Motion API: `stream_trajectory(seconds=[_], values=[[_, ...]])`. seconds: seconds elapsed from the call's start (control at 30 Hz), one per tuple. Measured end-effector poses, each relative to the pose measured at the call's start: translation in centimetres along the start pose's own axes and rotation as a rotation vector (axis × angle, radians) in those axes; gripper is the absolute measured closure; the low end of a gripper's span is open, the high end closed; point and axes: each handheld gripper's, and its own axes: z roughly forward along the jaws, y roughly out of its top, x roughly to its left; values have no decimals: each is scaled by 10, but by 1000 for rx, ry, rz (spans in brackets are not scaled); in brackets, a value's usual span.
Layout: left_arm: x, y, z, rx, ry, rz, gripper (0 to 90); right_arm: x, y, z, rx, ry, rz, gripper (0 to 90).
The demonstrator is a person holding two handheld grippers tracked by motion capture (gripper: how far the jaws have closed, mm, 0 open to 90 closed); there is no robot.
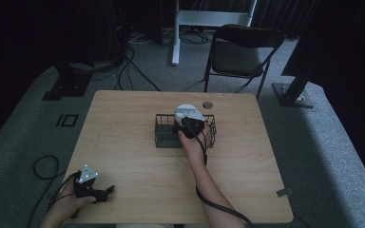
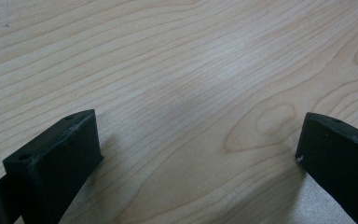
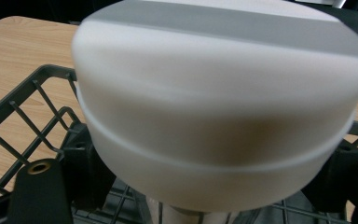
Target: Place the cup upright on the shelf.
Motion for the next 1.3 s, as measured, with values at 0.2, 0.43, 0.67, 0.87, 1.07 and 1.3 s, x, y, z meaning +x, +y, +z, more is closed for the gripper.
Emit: stream_trajectory(seconds=[0.2, 0.43, 0.67, 0.87, 1.07, 1.3], values=[[0, 0, 0, 0, 0, -1, 1, -3, -5, -3, -23, 12, 16, 184], [0, 0, 0, 0, 0, -1, 1, -4, -11, -4, -41, 18, -5, 154], [0, 0, 0, 0, 0, 0, 1, -11, -21, -2, -64, 59, -5, 136], [0, 0, 0, 0, 0, -1, 1, -15, -23, -7, -111, 88, -12, 130], [0, 0, 0, 0, 0, -1, 1, -18, -22, -13, -135, 109, -19, 116], [0, 0, 0, 0, 0, -1, 1, -20, -24, -16, -141, 133, -27, 113]])
